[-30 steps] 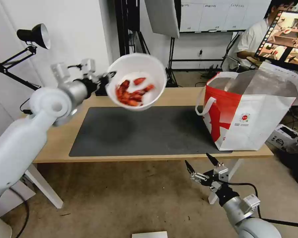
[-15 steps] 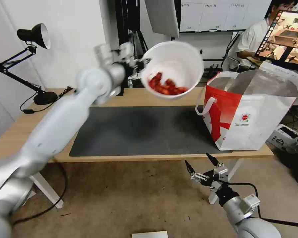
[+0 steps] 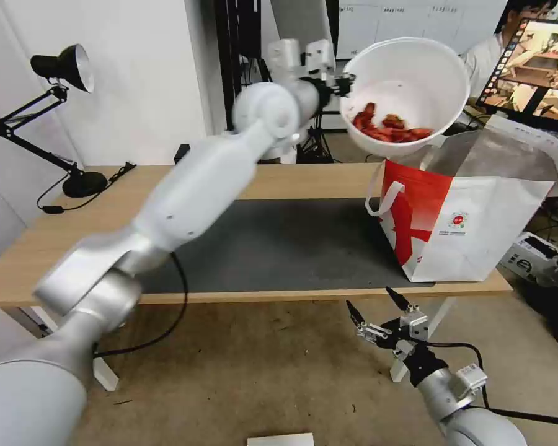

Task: Pick up the trash from the table and place it into the takeout bag.

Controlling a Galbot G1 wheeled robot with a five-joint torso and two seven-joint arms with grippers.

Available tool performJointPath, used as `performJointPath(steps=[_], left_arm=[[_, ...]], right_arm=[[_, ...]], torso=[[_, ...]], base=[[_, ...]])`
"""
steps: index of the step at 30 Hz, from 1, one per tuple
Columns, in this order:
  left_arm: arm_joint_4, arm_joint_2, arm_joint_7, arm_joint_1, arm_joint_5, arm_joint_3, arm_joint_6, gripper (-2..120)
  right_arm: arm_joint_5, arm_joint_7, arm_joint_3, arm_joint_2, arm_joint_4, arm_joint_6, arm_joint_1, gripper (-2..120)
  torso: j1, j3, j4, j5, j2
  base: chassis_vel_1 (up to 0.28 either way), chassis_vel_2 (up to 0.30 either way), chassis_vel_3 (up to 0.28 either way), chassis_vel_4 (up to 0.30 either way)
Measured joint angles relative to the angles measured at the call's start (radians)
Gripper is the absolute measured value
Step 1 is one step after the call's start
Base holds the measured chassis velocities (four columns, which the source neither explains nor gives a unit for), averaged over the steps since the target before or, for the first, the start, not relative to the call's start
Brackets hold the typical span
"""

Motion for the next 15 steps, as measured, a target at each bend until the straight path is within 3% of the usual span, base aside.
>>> performJointPath(steps=[6, 15], left_arm=[[0.128, -0.117, 0.000, -0.003, 0.047, 0.019, -0.053, 0], [0.167, -0.133, -0.001, -0.011, 0.070, 0.057, -0.117, 0]], right_arm=[[0.000, 0.000, 0.000, 0.000, 0.000, 0.000, 0.000, 100], [0.000, 0.000, 0.000, 0.000, 0.000, 0.000, 0.000, 100]], torso=[[0.000, 0.000, -0.0001, 0.0000, 0.000], [0.000, 0.000, 0.0003, -0.0003, 0.000]], base=[[0.000, 0.000, 0.000, 0.000], [0.000, 0.000, 0.000, 0.000]])
